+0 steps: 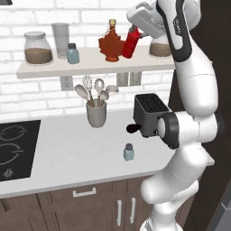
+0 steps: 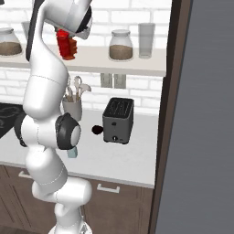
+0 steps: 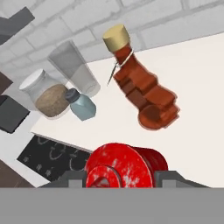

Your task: Put the shaker and condiment bottle from the counter next to their counterparts in the cabinet.

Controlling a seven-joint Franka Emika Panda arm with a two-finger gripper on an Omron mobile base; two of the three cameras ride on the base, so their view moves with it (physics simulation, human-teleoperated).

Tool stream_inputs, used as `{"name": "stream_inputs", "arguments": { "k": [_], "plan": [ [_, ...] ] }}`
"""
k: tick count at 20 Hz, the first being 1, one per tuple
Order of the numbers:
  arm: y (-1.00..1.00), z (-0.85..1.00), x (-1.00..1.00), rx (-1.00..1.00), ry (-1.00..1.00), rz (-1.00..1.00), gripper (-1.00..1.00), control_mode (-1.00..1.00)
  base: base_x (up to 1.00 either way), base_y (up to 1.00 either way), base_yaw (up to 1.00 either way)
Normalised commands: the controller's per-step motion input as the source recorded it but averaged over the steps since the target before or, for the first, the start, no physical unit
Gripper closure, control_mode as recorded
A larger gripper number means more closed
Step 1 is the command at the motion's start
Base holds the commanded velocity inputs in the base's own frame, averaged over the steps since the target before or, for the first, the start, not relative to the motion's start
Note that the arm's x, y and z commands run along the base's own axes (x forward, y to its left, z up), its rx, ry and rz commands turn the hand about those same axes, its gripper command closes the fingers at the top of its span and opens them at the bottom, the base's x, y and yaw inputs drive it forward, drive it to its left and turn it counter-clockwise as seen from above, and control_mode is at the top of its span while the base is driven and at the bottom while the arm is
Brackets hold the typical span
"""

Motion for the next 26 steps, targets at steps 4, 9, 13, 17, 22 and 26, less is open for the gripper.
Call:
{"name": "stream_inputs", "arguments": {
  "k": [4, 9, 13, 17, 22, 26],
  "plan": [
    [-0.34, 0.00, 0.00, -0.13, 0.00, 0.00, 1.00, -1.00, 0.00, 0.00, 0.00],
    [-0.19, 0.00, 0.00, -0.05, 0.00, 0.00, 1.00, -1.00, 0.00, 0.00, 0.00],
    [0.02, -0.01, 0.00, -0.01, 0.00, 0.00, 1.00, -1.00, 0.00, 0.00, 0.00],
    [0.00, -0.11, 0.00, -0.07, 0.00, 0.00, 1.00, -1.00, 0.00, 0.00, 0.00],
    [0.00, -0.15, 0.00, -0.07, 0.00, 0.00, 1.00, -1.00, 0.00, 0.00, 0.00],
    [-0.01, -0.06, 0.00, 0.00, 0.00, 0.00, 1.00, -1.00, 0.00, 0.00, 0.00]
  ]
}}
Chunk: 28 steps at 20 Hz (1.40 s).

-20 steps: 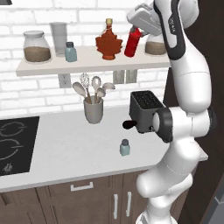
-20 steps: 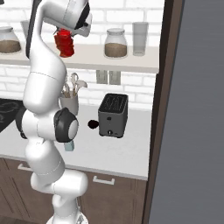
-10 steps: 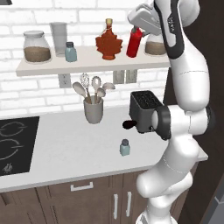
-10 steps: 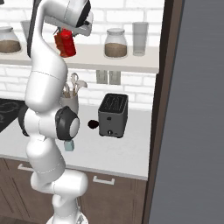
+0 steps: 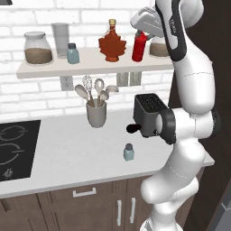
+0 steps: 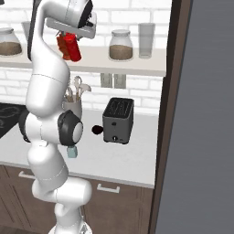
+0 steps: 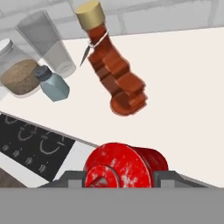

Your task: Put the shaker and condiment bottle from the counter next to their counterparts in the cabinet.

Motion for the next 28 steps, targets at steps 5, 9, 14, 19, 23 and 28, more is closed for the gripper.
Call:
{"name": "stream_inputs", "arguments": {
  "k": [5, 9, 14, 19, 23, 28],
  "plan": [
    [-0.18, 0.00, 0.07, 0.00, 0.00, 0.02, 1.00, -1.00, 0.00, 0.00, 0.00],
    [-0.33, 0.00, 0.02, 0.03, 0.00, 0.07, 1.00, -1.00, 0.00, 0.00, 0.00],
    [-0.10, -0.02, 0.10, 0.01, 0.00, 0.09, 1.00, -1.00, 0.00, 0.00, 0.00],
    [0.00, -0.08, 0.32, 0.00, 0.01, 0.04, 1.00, -1.00, 0.00, 0.00, 0.00],
    [0.00, -0.16, 0.37, 0.00, 0.05, 0.03, 1.00, -1.00, 0.00, 0.00, 0.00],
    [0.00, -0.11, 0.29, 0.00, 0.02, 0.01, 1.00, -1.00, 0.00, 0.00, 0.00]
  ]
}}
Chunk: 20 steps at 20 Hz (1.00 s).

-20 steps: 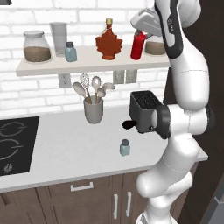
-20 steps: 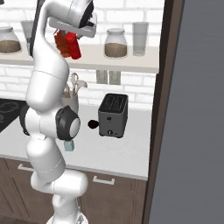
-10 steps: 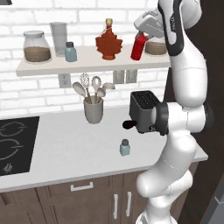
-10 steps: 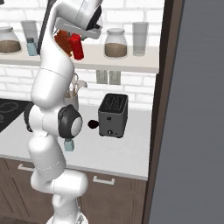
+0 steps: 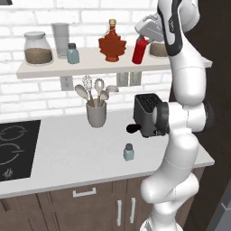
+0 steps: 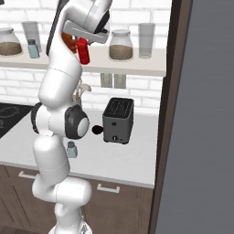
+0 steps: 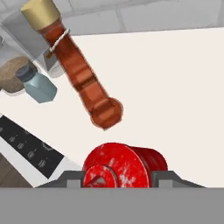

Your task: Put the shaker and condiment bottle from the counter next to their counterparts in the cabinet.

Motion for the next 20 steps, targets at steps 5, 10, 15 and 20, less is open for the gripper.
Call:
{"name": "stream_inputs", "arguments": {
  "k": [5, 10, 15, 20],
  "plan": [
    [0.00, 0.00, 0.31, 0.00, 0.00, 0.01, 1.00, -1.00, 0.00, 0.00, 0.00],
    [0.00, -0.01, 0.32, 0.00, 0.01, 0.00, 1.00, -1.00, 0.00, 0.00, 0.00],
    [0.00, -0.19, 0.35, 0.00, 0.08, 0.00, 1.00, -1.00, 0.00, 0.00, 0.00],
    [0.00, -0.32, 0.37, 0.00, 0.12, 0.00, 1.00, -1.00, 0.00, 0.00, 0.00]
  ]
}}
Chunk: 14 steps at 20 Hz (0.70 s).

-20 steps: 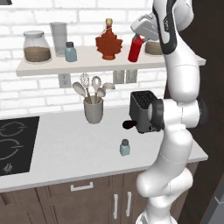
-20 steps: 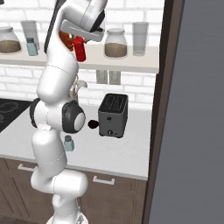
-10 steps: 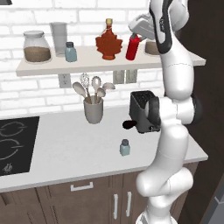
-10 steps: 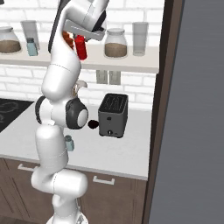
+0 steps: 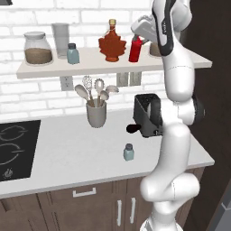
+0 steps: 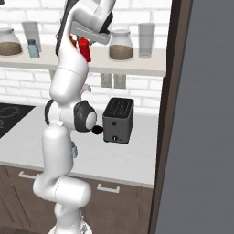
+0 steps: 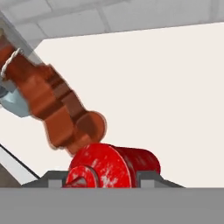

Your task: Put the shaker and condiment bottle from the counter next to their counterparts in the cabinet.

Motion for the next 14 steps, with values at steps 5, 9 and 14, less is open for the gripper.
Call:
{"name": "stream_inputs", "arguments": {
  "k": [5, 9, 14],
  "plan": [
    [0.00, -0.37, 0.41, 0.00, 0.14, 0.00, 1.00, -1.00, 0.00, 0.00, 0.00],
    [0.00, -0.35, 0.38, 0.00, 0.15, 0.00, 1.00, -1.00, 0.00, 0.00, 0.00],
    [0.00, -0.34, 0.32, 0.00, 0.16, 0.00, 1.00, -1.00, 0.00, 0.00, 0.00]
  ]
}}
